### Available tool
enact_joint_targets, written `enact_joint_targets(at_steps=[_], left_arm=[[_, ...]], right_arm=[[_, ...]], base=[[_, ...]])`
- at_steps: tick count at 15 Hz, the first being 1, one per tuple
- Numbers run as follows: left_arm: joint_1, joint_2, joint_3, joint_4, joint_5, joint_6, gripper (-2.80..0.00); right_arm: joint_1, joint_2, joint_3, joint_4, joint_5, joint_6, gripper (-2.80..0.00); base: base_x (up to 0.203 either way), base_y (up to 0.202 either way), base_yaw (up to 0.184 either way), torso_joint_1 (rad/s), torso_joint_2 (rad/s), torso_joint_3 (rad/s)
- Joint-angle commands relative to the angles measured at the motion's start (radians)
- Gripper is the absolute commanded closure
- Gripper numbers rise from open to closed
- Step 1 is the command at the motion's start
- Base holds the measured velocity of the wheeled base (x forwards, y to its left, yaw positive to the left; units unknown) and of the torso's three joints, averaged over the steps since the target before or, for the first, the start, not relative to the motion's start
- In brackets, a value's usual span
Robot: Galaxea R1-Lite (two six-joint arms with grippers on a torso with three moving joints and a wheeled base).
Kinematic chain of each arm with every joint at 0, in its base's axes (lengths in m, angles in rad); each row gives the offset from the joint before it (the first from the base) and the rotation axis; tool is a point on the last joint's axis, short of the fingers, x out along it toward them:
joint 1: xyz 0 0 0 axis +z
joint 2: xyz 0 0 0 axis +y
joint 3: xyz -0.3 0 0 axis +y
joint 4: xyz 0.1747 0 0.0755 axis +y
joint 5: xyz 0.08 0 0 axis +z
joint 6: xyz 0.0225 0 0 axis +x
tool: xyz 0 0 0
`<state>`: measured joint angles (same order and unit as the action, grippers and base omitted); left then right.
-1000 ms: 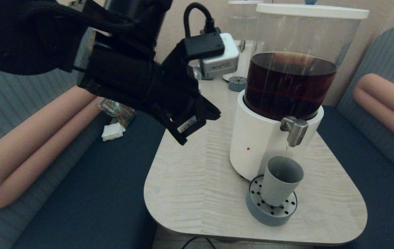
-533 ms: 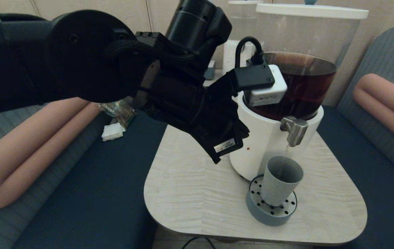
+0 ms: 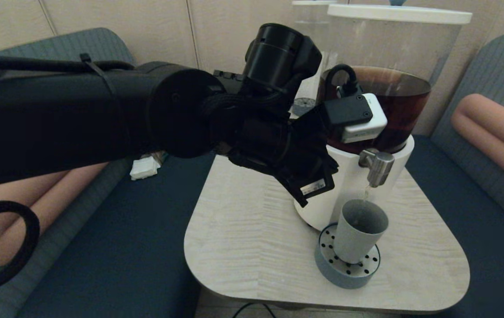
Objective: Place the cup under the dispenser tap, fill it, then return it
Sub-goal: Turn off the faucet
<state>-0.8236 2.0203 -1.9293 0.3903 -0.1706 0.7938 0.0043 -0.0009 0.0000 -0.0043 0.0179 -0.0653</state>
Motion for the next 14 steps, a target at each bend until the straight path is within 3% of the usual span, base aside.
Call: enact_joint_targets(at_steps=[1,14], left_arm=[[0.0,0.014,0.001,-0.013,-0.003,0.005,0.0],[-0.012,0.029,0.0,-0.185,-0.053,0.002,0.0]], right_arm=[[0.0,-0.002,0.0,0.0,0.001,-0.001,0.0],[0.0,-0.001,0.0,0.0,0.001,-0.001,0.0]], base=[[0.0,0.0,0.0,0.0,0.0,0.0],[0.0,0.0,0.0,0.0,0.0,0.0]])
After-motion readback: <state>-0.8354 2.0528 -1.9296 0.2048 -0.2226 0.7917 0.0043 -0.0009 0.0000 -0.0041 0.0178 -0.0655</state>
